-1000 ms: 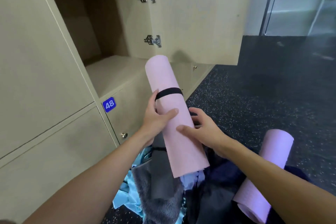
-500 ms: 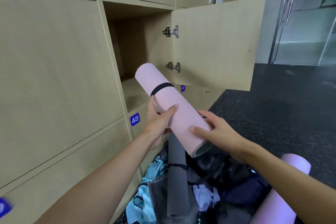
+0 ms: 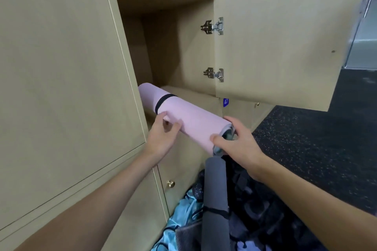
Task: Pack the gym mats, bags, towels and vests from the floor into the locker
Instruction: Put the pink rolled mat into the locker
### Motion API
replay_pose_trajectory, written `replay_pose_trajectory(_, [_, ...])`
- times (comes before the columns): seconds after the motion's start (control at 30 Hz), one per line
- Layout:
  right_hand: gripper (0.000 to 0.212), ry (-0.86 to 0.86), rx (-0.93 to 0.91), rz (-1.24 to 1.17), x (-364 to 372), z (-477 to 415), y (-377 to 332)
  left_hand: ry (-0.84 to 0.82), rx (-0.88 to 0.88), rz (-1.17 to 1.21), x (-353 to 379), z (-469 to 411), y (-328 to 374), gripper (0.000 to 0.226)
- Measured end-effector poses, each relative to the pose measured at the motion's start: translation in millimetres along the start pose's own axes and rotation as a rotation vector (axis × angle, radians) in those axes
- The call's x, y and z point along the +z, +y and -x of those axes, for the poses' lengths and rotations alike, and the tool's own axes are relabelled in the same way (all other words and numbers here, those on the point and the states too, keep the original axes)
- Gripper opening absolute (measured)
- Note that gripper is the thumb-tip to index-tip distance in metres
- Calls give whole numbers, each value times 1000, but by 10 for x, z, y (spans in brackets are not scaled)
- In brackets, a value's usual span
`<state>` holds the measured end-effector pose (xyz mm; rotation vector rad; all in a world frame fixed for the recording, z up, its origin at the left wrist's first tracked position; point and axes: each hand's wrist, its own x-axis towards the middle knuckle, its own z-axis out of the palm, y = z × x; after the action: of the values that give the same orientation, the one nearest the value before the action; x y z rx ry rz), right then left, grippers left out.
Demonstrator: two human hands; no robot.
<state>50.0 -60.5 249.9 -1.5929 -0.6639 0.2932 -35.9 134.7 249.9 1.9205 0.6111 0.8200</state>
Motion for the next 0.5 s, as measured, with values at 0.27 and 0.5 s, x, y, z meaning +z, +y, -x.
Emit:
replay_pose_trajectory(0.27, [59, -32, 38, 6, 445, -663, 235, 242, 683, -1351, -446, -138, -530, 81])
replay_pose_trajectory(0.5, [80, -138, -3, 84, 889, -1165, 240, 398, 566, -1776, -767, -219, -481, 121])
